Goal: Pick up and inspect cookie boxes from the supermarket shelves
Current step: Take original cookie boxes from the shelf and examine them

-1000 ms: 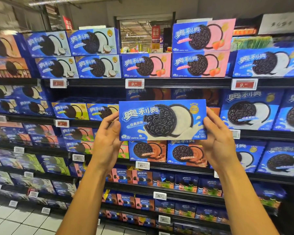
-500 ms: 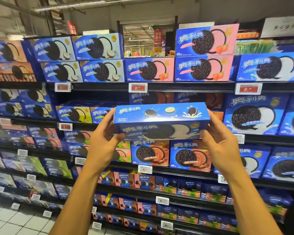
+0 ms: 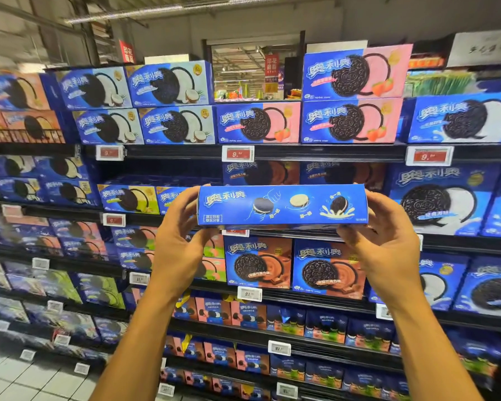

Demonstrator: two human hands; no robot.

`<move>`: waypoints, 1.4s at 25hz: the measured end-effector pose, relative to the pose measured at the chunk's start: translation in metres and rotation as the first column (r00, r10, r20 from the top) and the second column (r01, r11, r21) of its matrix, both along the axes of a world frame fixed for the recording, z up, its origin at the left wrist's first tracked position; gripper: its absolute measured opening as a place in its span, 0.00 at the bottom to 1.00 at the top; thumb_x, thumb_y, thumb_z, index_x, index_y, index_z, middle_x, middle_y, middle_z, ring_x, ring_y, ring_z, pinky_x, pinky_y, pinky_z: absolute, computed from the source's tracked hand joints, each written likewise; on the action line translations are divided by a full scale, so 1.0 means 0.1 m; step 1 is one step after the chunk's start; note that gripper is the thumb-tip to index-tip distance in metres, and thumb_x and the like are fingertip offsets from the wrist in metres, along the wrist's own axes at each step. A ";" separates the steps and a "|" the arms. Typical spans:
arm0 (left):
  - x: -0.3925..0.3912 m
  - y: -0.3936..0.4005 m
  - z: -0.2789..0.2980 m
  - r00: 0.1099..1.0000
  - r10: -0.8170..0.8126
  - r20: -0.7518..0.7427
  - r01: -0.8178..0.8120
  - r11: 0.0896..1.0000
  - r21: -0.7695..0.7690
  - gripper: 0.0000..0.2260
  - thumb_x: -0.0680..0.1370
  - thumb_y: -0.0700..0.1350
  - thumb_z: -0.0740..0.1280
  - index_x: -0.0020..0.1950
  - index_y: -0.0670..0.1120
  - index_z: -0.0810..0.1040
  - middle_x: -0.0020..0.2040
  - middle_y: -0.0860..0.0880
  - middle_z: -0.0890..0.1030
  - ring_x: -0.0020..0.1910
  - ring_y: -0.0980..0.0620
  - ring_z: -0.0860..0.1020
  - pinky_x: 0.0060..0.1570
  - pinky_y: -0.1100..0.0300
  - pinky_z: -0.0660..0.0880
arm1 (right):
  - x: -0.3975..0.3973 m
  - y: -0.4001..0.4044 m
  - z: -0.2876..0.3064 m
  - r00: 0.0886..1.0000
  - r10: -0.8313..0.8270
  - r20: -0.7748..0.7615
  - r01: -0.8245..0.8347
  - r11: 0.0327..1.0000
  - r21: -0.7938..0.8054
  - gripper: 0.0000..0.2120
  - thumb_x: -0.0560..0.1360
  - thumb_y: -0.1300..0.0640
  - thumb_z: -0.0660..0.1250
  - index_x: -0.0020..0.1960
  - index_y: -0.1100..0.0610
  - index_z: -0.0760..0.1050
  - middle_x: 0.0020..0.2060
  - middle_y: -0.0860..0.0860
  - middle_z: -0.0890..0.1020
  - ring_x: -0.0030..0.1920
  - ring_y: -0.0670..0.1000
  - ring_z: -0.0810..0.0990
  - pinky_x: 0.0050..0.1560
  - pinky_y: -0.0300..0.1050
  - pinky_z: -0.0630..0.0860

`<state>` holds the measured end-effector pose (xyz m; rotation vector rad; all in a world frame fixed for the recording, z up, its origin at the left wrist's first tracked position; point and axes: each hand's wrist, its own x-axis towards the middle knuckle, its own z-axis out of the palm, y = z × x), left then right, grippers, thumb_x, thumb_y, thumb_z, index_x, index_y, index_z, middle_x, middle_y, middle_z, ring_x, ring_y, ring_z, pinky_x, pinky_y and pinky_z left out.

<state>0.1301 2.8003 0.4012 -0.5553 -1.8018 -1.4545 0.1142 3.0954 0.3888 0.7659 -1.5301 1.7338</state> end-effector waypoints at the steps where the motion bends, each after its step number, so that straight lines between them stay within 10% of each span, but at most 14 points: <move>1: 0.00 0.00 0.00 1.000 -0.005 0.000 0.005 1.000 0.000 0.34 0.74 0.31 0.71 0.63 0.70 0.70 0.61 0.65 0.78 0.65 0.53 0.76 0.60 0.50 0.78 | 0.00 0.01 0.01 1.000 -0.002 -0.002 0.003 1.000 0.012 0.25 0.71 0.60 0.75 0.63 0.39 0.76 0.62 0.43 0.82 0.62 0.46 0.81 0.56 0.38 0.79; 10: 0.02 0.07 0.05 0.998 -0.059 -0.018 0.058 0.996 -0.064 0.30 0.74 0.39 0.71 0.66 0.69 0.70 0.63 0.64 0.78 0.66 0.54 0.75 0.60 0.64 0.75 | 0.00 0.08 -0.02 0.996 0.002 0.090 -0.002 1.000 -0.003 0.32 0.71 0.71 0.73 0.66 0.42 0.74 0.59 0.43 0.83 0.58 0.44 0.82 0.53 0.37 0.79; 16: -0.07 0.07 0.04 0.947 -0.246 0.206 0.229 0.968 0.103 0.24 0.75 0.33 0.68 0.68 0.52 0.73 0.59 0.58 0.82 0.60 0.55 0.79 0.53 0.61 0.79 | 0.01 0.18 0.00 0.983 0.005 0.184 -0.026 0.993 0.114 0.27 0.74 0.53 0.74 0.69 0.38 0.73 0.62 0.44 0.82 0.61 0.47 0.81 0.54 0.38 0.78; 23: -0.16 0.21 -0.08 0.861 -0.328 0.388 0.218 0.929 0.300 0.19 0.78 0.44 0.66 0.70 0.47 0.74 0.62 0.49 0.82 0.61 0.46 0.80 0.58 0.48 0.79 | -0.05 0.08 -0.09 0.909 0.129 0.396 -0.090 0.989 -0.115 0.17 0.79 0.47 0.65 0.66 0.50 0.78 0.55 0.43 0.86 0.53 0.43 0.84 0.48 0.37 0.80; 29: -0.15 0.23 -0.12 0.853 -0.347 0.390 0.223 0.918 0.329 0.10 0.79 0.46 0.65 0.55 0.57 0.83 0.55 0.52 0.85 0.51 0.53 0.84 0.42 0.63 0.81 | 0.07 0.17 -0.10 0.732 0.537 0.419 -0.449 0.843 -0.297 0.23 0.82 0.49 0.57 0.77 0.44 0.65 0.73 0.52 0.73 0.64 0.56 0.77 0.54 0.55 0.79; 35: -0.06 0.39 -0.01 0.885 -0.154 0.440 0.098 0.984 0.149 0.16 0.81 0.46 0.65 0.69 0.56 0.72 0.59 0.68 0.77 0.57 0.73 0.75 0.56 0.69 0.72 | 0.12 -0.14 0.00 0.808 0.361 0.467 -0.291 0.932 -0.218 0.25 0.76 0.51 0.64 0.72 0.54 0.71 0.59 0.53 0.84 0.53 0.52 0.84 0.43 0.48 0.83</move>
